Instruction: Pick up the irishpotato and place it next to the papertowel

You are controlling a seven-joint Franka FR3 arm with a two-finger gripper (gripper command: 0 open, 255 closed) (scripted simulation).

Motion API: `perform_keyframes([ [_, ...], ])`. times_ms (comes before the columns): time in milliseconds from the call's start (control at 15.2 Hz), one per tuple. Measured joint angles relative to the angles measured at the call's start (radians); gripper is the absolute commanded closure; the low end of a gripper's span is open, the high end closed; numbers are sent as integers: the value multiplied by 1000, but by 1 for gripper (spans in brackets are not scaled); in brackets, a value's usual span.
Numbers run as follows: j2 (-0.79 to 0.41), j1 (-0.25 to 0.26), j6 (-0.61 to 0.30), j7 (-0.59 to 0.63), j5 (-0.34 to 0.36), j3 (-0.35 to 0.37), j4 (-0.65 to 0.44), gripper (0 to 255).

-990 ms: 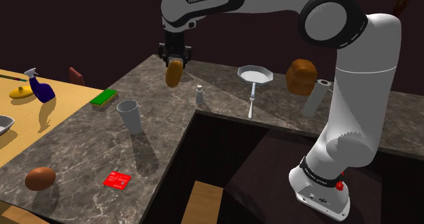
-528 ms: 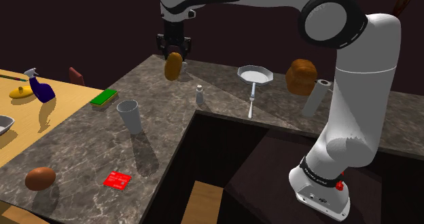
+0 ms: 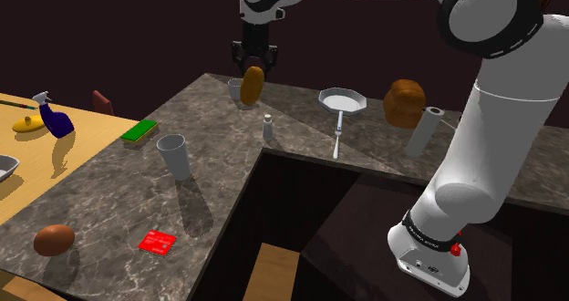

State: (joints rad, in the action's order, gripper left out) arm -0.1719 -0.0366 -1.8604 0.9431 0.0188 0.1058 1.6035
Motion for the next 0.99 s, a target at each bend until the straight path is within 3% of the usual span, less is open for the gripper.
perform_keyframes([
  [396, 193, -57, -49, -104, -29, -42, 241, 255],
  [990, 414, -135, -67, -284, -34, -143, 484, 255],
])
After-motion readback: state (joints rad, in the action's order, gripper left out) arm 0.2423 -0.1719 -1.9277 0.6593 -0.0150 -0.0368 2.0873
